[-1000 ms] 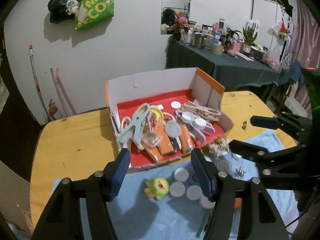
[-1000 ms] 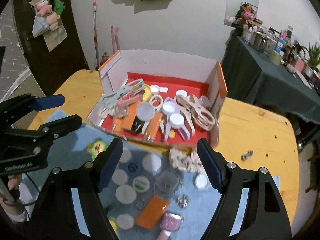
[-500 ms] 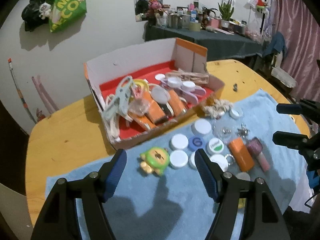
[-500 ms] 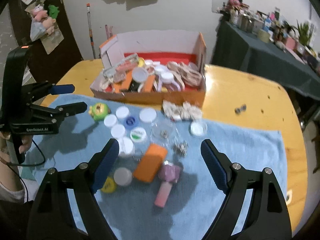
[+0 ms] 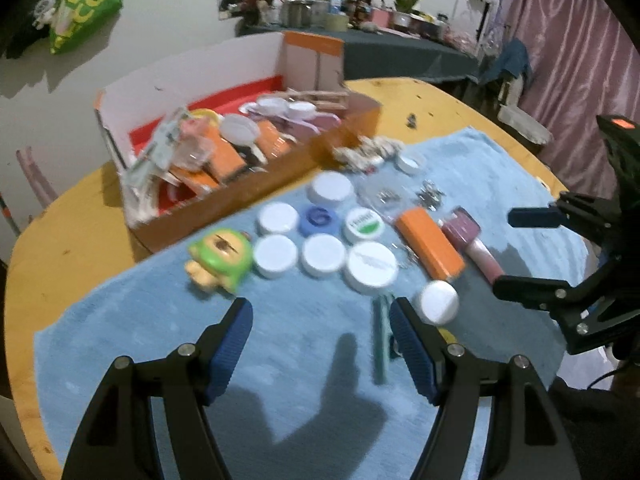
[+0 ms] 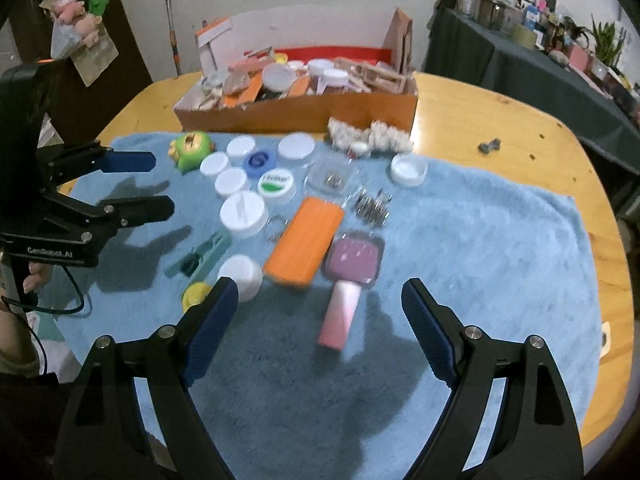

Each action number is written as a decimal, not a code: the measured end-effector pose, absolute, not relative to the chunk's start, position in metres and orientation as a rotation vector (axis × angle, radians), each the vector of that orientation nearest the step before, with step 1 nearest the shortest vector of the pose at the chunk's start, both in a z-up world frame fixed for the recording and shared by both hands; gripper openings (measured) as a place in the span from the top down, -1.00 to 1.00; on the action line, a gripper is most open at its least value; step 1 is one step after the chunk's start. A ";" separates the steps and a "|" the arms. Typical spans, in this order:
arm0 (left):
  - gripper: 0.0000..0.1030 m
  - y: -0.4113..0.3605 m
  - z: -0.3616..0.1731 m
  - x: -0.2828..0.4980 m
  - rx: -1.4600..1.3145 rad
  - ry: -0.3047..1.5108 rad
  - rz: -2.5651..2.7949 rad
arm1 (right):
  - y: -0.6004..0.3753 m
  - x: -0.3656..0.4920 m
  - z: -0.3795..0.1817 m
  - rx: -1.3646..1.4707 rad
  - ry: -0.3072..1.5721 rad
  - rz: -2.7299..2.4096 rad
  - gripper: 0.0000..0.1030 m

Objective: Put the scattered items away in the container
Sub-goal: 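Withdraw both open tools from the box back over the towel, then close the left tool on the green plastic clip while the right tool approaches a clear round cup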

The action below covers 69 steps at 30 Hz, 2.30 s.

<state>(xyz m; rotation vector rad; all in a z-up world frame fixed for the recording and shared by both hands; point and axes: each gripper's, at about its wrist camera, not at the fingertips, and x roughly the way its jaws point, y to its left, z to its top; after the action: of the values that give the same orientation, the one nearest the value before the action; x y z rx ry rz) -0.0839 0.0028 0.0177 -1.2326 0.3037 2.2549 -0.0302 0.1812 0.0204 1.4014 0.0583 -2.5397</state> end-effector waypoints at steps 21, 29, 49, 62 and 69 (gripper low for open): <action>-0.48 0.028 -0.012 -0.078 -1.302 0.419 2.208 | 0.209 -0.032 0.026 1.361 0.020 -2.561 -0.63; -0.48 0.021 -0.015 -0.079 -1.337 0.433 2.219 | 0.239 -0.102 0.032 1.313 0.100 -2.566 -0.63; -0.07 0.033 -0.016 -0.073 -1.375 0.375 2.177 | 0.224 -0.160 -0.008 1.383 0.357 -2.386 -0.08; 0.26 0.044 -0.015 -0.064 -1.368 0.376 2.172 | 0.222 -0.155 -0.013 1.389 0.344 -2.347 0.27; 0.51 0.045 -0.016 -0.073 -1.371 0.351 2.165 | 0.222 -0.155 -0.010 1.393 0.341 -2.344 0.32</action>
<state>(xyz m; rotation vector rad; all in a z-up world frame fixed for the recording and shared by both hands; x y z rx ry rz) -0.0734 0.0446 -0.0163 -1.3708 0.3514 2.1645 -0.1546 0.2220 -0.0105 1.3928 0.3412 -2.3444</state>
